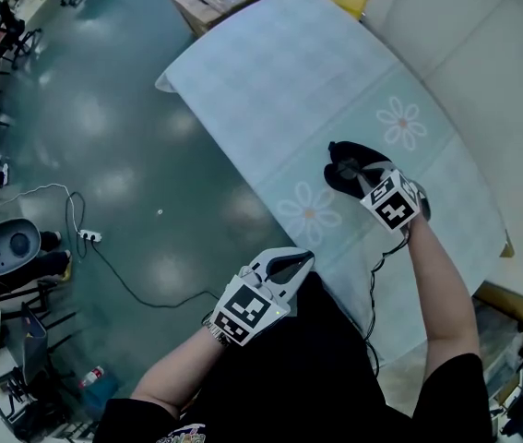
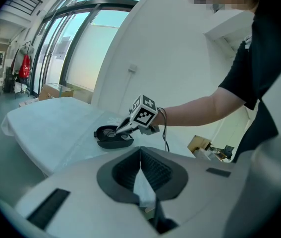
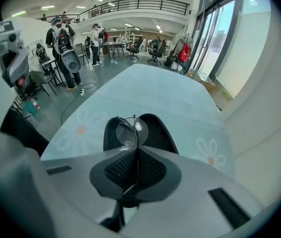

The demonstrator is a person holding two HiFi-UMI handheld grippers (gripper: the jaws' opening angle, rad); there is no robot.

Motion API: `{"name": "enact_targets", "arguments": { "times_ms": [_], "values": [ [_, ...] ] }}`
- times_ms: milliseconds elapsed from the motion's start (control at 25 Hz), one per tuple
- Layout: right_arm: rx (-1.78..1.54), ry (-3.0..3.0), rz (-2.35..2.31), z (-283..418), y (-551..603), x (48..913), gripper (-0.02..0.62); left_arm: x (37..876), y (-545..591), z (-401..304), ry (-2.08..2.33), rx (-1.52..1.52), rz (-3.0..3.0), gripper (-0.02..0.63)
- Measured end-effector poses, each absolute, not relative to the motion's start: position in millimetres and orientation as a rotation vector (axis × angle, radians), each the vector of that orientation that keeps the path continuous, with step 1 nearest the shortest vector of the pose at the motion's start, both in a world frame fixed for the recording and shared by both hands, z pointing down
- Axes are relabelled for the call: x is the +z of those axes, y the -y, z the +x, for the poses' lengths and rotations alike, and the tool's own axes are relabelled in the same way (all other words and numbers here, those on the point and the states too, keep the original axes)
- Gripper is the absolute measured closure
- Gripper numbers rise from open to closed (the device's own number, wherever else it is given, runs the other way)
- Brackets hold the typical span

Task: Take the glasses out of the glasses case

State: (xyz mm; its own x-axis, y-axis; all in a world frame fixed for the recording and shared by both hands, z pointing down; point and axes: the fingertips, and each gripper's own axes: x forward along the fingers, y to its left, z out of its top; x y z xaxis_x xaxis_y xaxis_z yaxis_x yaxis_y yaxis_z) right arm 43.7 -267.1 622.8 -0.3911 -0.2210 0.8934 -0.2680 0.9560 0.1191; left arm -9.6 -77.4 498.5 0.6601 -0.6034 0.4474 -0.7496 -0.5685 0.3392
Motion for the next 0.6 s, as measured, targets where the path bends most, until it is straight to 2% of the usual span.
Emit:
{"name": "enact_targets", "arguments": {
  "times_ms": [600],
  "values": [
    [0.117, 2.179, 0.587, 31, 230, 541, 0.569, 471, 55, -35, 1.067, 0.337, 2.445, 0.577]
  ]
}}
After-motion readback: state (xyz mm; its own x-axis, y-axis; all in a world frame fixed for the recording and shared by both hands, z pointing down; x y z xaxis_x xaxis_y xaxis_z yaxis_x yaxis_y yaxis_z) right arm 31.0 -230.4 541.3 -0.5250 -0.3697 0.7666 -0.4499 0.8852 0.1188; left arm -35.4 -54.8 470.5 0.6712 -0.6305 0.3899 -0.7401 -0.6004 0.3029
